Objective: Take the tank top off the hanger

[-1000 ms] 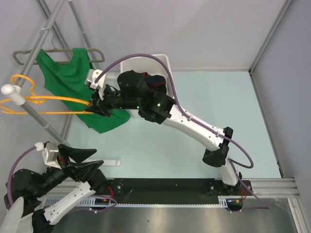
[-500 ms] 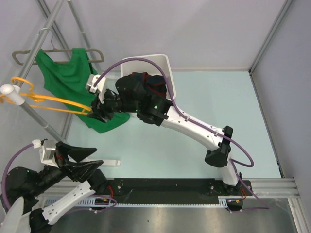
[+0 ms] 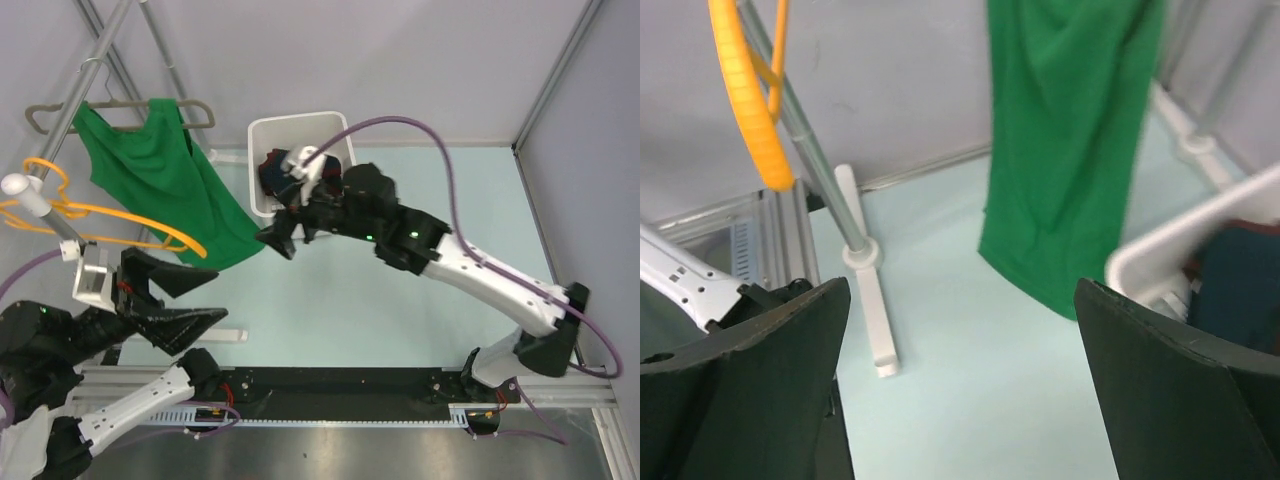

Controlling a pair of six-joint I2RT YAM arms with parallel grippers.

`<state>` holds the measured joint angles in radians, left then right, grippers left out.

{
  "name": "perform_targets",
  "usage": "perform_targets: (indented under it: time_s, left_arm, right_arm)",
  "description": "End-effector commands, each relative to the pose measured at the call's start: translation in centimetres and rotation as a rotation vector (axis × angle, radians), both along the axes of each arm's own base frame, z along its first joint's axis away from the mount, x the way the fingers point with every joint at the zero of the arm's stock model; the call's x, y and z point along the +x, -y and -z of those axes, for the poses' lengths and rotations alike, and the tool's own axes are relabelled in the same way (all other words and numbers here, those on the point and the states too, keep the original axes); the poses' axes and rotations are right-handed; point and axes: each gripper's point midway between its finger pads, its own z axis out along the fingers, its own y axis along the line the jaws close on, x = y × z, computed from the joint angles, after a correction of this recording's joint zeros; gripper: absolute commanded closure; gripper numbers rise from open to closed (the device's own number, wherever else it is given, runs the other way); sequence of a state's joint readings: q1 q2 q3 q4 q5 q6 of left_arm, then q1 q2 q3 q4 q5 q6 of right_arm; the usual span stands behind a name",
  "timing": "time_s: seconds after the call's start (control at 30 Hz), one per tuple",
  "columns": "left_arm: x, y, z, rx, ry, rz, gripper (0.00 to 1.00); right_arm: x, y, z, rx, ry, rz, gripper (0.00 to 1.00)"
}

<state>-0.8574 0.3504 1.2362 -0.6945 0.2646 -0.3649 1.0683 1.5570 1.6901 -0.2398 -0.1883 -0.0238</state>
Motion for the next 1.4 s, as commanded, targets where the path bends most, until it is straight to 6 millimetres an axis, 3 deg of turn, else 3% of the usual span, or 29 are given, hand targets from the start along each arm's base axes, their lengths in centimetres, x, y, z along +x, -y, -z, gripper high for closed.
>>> perform_targets:
  time_s: [0.0, 0.03, 0.07, 0.13, 0.17, 0.2, 0.23, 0.27, 0.3, 0.33, 0.37, 0.4, 0.43, 0.47, 0.5, 0.7, 0.83, 1.03, 1.37]
  left_arm:
    - [2.2, 1.8, -6.9, -0.083, 0.076, -0.028, 0.21]
    - [5.4, 2.4, -7.2, -0.067, 0.024, -0.145, 0.21]
    - [6.1, 1.6, -8.8, -0.097, 0.019, -0.206, 0.21]
    - [9.9, 2.5, -9.2, -0.064, -0.036, -0.333, 0.21]
    - [11.2, 1.4, -10.8, -0.086, -0.044, -0.426, 0.2]
    - [12.3, 1.2, -11.2, -0.085, -0.056, -0.48, 0.2]
    - [13.3, 1.0, -11.7, -0.086, -0.067, -0.528, 0.2]
    - [15.3, 1.0, -12.3, -0.078, -0.094, -0.617, 0.21]
    - [16.1, 1.1, -12.6, -0.084, -0.115, -0.649, 0.21]
    - [16.4, 0.9, -14.1, -0.112, -0.113, -0.671, 0.21]
    - [18.0, 2.0, -13.7, -0.093, -0.137, -0.701, 0.21]
    - [19.0, 2.1, -13.8, -0.1, -0.148, -0.738, 0.21]
    - [19.4, 2.0, -14.6, -0.124, -0.151, -0.748, 0.21]
    - [21.4, 2.6, -13.9, -0.12, -0.188, -0.781, 0.21]
    - [22.0, 3.1, -13.8, -0.127, -0.211, -0.766, 0.21]
    - [28.0, 1.2, -12.3, -0.221, -0.34, -0.918, 0.23]
    - [30.2, -1.3, -11.8, -0.301, -0.354, -1.055, 0.26]
    - [31.1, -5.3, -9.7, -0.424, -0.403, -1.25, 0.32]
    - [34.4, -7.5, -7.2, -0.449, -0.458, -1.331, 0.33]
  right_arm:
    - [0.5, 6.5, -3.9, 0.149, 0.021, 0.131, 0.0]
    - [0.7, 7.7, -3.7, 0.159, 0.006, 0.162, 0.0]
    - [0.1, 9.6, -4.6, 0.188, 0.01, 0.182, 0.0]
    - [0.2, 11.3, -2.2, 0.154, -0.018, 0.232, 0.0]
    - [-0.4, 12.9, -2.9, 0.179, -0.017, 0.25, 0.0]
    - [-0.5, 13.5, -2.5, 0.174, -0.025, 0.264, 0.0]
    - [-0.4, 14.2, -0.8, 0.144, -0.047, 0.291, 0.0]
    - [-0.7, 14.8, -0.5, 0.145, -0.059, 0.3, 0.0]
    - [-1.3, 15.7, -0.8, 0.161, -0.06, 0.301, 0.0]
    - [-1.2, 16.3, 0.4, 0.138, -0.073, 0.329, 0.0]
    - [-1.4, 16.7, 0.7, 0.135, -0.079, 0.334, 0.0]
    - [-1.8, 17.4, 0.5, 0.15, -0.082, 0.34, 0.0]
    - [-1.9, 17.7, 1.5, 0.131, -0.097, 0.347, 0.0]
    - [-2.1, 18.0, 1.5, 0.135, -0.101, 0.348, 0.0]
    - [-2.4, 18.5, 1.4, 0.144, -0.101, 0.351, 0.0]
    - [-2.9, 19.8, 2.8, 0.115, -0.112, 0.37, 0.0]
    - [-3.3, 20.1, 3.2, 0.109, -0.108, 0.363, 0.0]
    - [-3.3, 20.3, 4.0, 0.077, -0.101, 0.363, 0.0]
    - [-3.5, 20.7, 5.8, 0.059, -0.118, 0.349, 0.0]
